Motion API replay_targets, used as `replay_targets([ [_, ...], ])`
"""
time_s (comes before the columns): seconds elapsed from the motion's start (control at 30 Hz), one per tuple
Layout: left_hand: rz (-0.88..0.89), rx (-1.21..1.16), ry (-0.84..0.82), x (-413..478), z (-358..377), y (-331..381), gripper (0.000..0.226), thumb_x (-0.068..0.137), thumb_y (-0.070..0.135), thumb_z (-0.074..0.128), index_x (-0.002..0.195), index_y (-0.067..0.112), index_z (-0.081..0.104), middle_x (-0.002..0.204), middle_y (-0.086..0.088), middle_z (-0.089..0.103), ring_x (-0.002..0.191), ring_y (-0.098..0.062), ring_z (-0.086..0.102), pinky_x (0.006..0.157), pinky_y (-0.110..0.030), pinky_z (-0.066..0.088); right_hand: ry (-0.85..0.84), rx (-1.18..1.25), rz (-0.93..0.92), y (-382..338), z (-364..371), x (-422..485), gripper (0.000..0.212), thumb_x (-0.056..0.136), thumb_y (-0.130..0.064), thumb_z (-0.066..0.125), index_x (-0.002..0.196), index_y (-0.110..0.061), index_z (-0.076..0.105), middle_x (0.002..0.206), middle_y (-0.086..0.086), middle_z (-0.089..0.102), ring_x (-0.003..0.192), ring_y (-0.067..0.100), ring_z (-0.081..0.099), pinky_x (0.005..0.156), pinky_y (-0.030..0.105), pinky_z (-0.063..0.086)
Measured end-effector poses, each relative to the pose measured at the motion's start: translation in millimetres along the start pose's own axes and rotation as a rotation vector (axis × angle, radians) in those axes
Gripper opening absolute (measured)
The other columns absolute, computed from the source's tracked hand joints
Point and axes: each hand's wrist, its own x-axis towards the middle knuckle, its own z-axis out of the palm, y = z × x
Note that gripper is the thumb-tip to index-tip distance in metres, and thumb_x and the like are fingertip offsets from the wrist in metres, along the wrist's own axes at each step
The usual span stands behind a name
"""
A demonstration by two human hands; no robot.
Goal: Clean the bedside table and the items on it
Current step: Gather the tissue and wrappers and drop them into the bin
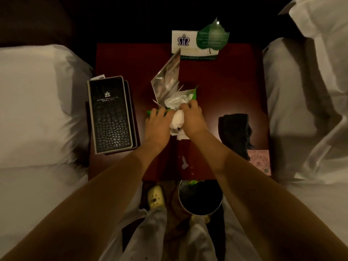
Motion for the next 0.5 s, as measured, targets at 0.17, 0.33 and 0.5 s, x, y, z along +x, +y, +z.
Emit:
replay_targets([
  [0.17,-0.016,-0.04,0.067,-4,4,6,0.043,0.082,0.012,0.06,0.124,0.015,0.055,0.12,-0.009,0.057,0.108,-0.031,0.046,0.077,-0.041,0.044,0.141,0.51,0.145,2,6,-2,0.012,0.092,-0.02,0.042,0.101,-0.013,0.046,0.101,0.011,0.049,0.08,0.019,0.05,0.067,0.035,0.039],
  [0.33,-0.005,-0.033,0.091,-12,0,11,0.033,0.087,0.008,0.052,0.12,0.012,0.059,0.111,-0.013,0.06,0.104,-0.032,0.048,0.075,-0.041,0.047,0.053,0.34,0.037,13,-4,-11,0.021,0.087,-0.007,0.049,0.107,-0.005,0.056,0.106,0.017,0.054,0.096,0.029,0.053,0.083,0.037,0.045],
  [0.5,-0.022,-0.009,0.048,-20,-5,13,0.037,0.084,0.004,0.055,0.12,0.014,0.06,0.109,-0.01,0.061,0.106,-0.03,0.046,0.068,-0.031,0.035,-0.228,0.03,-0.175,33,-14,-29,0.07,0.074,-0.026,0.074,0.135,-0.014,0.041,0.136,0.013,0.032,0.123,0.031,0.03,0.102,0.039,0.035],
])
